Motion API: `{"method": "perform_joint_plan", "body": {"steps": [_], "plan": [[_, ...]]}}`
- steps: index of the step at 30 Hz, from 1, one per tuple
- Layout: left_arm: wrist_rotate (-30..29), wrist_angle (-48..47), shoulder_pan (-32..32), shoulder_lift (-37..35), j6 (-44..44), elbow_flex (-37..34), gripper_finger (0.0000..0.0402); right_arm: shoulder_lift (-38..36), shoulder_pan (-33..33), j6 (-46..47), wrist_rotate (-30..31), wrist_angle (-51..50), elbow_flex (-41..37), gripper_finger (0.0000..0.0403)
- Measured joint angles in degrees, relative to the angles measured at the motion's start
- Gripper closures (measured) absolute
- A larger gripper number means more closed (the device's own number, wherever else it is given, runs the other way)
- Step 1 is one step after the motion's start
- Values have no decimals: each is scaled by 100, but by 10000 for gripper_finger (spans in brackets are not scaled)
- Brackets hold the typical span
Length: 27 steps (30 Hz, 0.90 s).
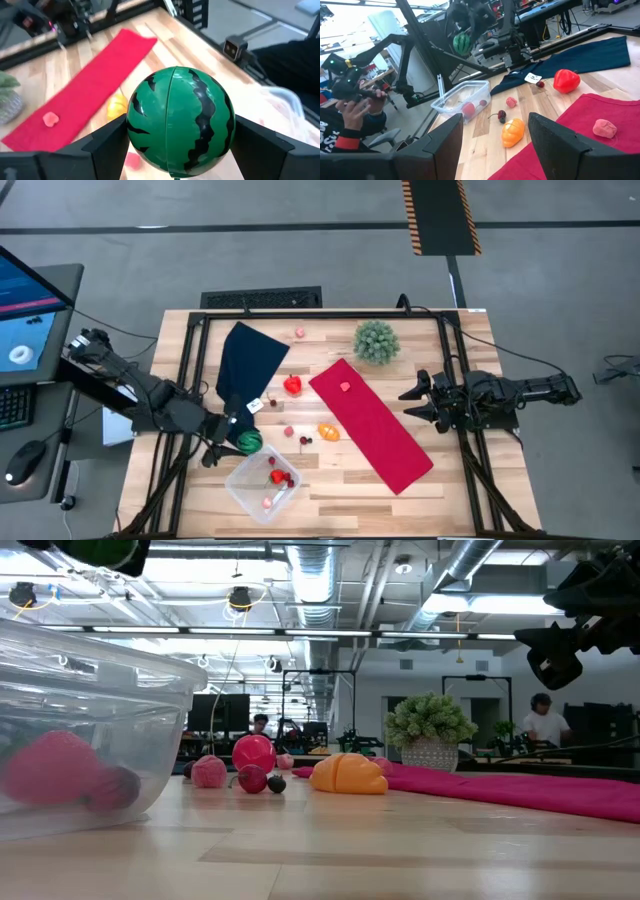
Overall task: Pick and placing Produce into tupperware
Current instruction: Put the watermelon into the transparent bin
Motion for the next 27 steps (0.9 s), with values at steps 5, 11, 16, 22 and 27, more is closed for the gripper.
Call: {"method": "perform_joint_plan", "body": {"steps": [5, 11, 16, 22, 27], "plan": [[0, 235, 0, 499, -30, 0, 111, -2, 0, 1, 0, 1, 0, 154], [34, 302, 1, 1042, -211, 0, 111, -2, 0, 0, 0, -1, 0, 154], [39, 329, -50, 1430, -621, 0, 111, -1, 0, -1, -1, 0, 0, 154], [88, 351, -161, 1768, -909, 0, 111, -1, 2, 1, 0, -1, 0, 154], [180, 427, -250, 2036, -1217, 0, 111, 0, 0, 1, 0, 1, 0, 154]]}}
